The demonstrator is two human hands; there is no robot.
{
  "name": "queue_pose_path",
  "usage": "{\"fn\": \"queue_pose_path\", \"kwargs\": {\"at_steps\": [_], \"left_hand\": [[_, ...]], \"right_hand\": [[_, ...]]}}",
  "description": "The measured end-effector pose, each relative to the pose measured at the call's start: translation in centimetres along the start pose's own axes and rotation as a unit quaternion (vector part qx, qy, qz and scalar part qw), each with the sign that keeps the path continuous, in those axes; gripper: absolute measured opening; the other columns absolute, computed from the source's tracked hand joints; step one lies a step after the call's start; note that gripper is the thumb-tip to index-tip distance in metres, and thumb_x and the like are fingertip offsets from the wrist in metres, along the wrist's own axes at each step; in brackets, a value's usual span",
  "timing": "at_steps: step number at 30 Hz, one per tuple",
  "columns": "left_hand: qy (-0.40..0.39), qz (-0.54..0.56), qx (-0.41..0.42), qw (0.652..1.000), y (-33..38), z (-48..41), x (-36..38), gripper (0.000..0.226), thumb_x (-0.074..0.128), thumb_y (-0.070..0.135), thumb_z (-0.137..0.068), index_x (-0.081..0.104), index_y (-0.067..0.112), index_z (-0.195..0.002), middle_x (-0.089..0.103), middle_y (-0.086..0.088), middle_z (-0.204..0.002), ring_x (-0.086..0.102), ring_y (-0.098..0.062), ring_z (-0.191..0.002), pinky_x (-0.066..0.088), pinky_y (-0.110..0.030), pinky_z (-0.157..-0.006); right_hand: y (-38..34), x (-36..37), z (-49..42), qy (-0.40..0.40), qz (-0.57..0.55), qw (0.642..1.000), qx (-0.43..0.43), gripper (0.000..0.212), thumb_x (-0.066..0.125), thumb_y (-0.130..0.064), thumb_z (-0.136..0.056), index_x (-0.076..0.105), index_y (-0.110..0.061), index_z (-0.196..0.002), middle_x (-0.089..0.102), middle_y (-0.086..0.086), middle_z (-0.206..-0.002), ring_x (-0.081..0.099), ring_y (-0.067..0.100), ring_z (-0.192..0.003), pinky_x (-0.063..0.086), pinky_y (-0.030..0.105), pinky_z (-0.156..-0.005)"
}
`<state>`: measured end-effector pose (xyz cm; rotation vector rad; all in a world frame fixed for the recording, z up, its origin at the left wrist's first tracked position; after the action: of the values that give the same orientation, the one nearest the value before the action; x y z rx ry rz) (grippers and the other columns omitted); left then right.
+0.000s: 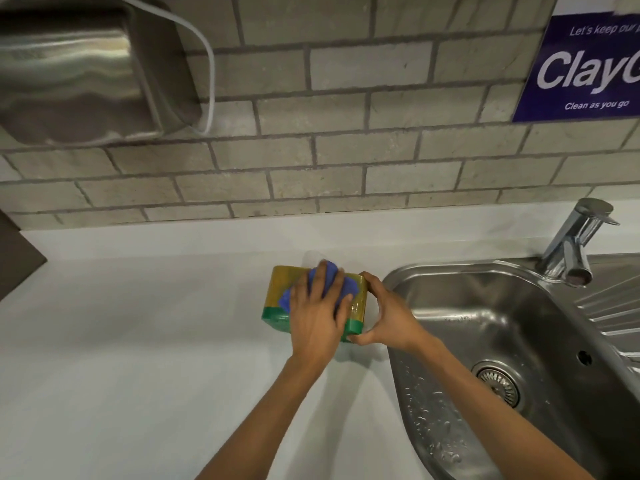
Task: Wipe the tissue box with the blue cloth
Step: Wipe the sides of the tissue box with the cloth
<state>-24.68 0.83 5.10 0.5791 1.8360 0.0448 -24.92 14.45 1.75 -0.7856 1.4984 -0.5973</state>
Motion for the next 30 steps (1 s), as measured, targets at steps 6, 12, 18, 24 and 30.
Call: {"fn": "queue_pose_path", "kwargs": {"at_steps": [6, 12, 18, 24, 30], "left_hand": [[0.036, -0.017, 0.007, 0.999, -3.0, 1.6, -1.3, 0.045, 0.045, 0.037, -0.089, 0.063, 0.014, -0.123, 0.062, -0.012, -0.129, 0.058, -0.039, -0.115, 0.049, -0.048, -0.096], [0.001, -0.026, 0.015, 1.000, 1.6, -0.2, 0.4, 0.046, 0.044, 0.040, -0.092, 0.050, 0.023, -0.135, 0.044, -0.007, -0.147, 0.045, -0.035, -0.129, 0.036, -0.044, -0.107], [0.021, -0.043, 0.071, 0.996, -1.7, 3.0, -0.9, 0.046, 0.045, 0.039, -0.084, 0.068, 0.017, -0.116, 0.068, -0.010, -0.121, 0.065, -0.036, -0.105, 0.054, -0.047, -0.089], [0.025, -0.019, -0.051, 0.998, 0.3, -0.3, -1.0, 0.044, 0.055, 0.035, -0.087, 0.059, 0.018, -0.128, 0.052, -0.013, -0.140, 0.053, -0.041, -0.118, 0.044, -0.049, -0.097], [0.016, -0.092, 0.099, 0.991, 1.9, 2.2, 0.5, 0.038, 0.055, 0.039, -0.078, 0.071, 0.025, -0.109, 0.069, -0.008, -0.120, 0.067, -0.032, -0.101, 0.053, -0.045, -0.088]], "right_hand": [[0.1, 0.1, 0.4, 0.004, 0.007, 1.000, -0.008, 0.106, 0.085, -0.034, -0.048, 0.029, -0.025, -0.137, 0.055, -0.005, -0.123, 0.055, 0.012, -0.108, 0.047, 0.028, -0.095], [-0.2, 0.2, 0.6, 0.030, -0.011, 0.999, -0.009, 0.089, 0.080, -0.033, -0.049, 0.038, -0.029, -0.127, 0.062, -0.012, -0.107, 0.063, 0.012, -0.091, 0.052, 0.028, -0.078], [0.1, 0.0, 0.6, 0.022, 0.000, 1.000, -0.010, 0.095, 0.084, -0.032, -0.049, 0.038, -0.016, -0.131, 0.061, -0.003, -0.115, 0.061, 0.015, -0.100, 0.052, 0.030, -0.088], [-0.1, 0.5, 0.5, 0.026, -0.005, 1.000, -0.008, 0.092, 0.084, -0.030, -0.050, 0.038, -0.019, -0.130, 0.061, -0.004, -0.115, 0.061, 0.016, -0.100, 0.053, 0.033, -0.086], [0.0, 0.3, 0.5, 0.013, -0.018, 1.000, -0.006, 0.100, 0.085, -0.035, -0.047, 0.038, -0.018, -0.134, 0.059, -0.004, -0.122, 0.060, 0.015, -0.105, 0.052, 0.033, -0.090]]}}
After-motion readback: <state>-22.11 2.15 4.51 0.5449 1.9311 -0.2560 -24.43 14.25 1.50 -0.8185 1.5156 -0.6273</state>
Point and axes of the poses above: each hand's wrist, its own z-axis away from the middle knuckle, its own x-axis out of the palm, y = z × x, the point moved 5 cm from there along -z, towards the middle knuckle
